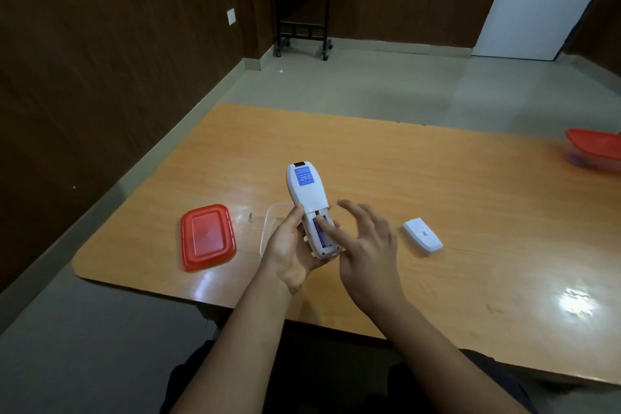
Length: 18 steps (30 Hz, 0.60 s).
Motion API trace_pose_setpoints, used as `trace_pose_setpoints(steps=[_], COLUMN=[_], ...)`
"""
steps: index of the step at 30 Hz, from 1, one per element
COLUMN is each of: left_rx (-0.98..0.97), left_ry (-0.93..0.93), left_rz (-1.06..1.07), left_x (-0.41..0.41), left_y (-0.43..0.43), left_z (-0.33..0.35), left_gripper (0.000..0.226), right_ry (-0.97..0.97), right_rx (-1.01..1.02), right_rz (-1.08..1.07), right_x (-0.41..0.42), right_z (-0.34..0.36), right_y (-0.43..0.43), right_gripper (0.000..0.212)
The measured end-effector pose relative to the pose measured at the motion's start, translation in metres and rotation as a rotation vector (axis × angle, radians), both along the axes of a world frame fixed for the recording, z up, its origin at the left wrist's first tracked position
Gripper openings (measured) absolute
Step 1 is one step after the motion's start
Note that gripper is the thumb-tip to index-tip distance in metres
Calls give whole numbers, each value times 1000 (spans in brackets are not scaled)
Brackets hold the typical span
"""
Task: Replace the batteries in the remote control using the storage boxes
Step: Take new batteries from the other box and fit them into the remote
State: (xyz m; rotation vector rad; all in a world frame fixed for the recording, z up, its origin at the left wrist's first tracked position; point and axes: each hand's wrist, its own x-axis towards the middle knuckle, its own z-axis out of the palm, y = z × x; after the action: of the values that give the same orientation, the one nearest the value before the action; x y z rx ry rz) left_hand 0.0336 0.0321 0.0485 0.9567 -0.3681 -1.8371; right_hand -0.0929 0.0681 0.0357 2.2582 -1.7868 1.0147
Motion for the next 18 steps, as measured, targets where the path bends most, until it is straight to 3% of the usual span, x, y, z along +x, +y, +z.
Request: trace_pose_setpoints(steps=[3,6,10,16,18], left_rx=[-34,-28,-20,53,59], left_ry=[-76,-77,-139,-142,-139], left_rz=[184,443,638,616,615], left_x=[14,41,66,69,68], left_y=[-5,-16,-20,-17,-17], left_z=[2,-1,-4,-5,-5], left_gripper=[38,41,44,43,42], right_ry=[-369,-493,-220,296,362], right_rx=[-19,111,446,628,655], right_rz=[1,1,90,225,242], right_x=[1,1,17,72,79], right_z=[10,14,10,8,7], right_y=[-2,-12,-39,-69,-75], right_gripper=[64,44,26,31,31])
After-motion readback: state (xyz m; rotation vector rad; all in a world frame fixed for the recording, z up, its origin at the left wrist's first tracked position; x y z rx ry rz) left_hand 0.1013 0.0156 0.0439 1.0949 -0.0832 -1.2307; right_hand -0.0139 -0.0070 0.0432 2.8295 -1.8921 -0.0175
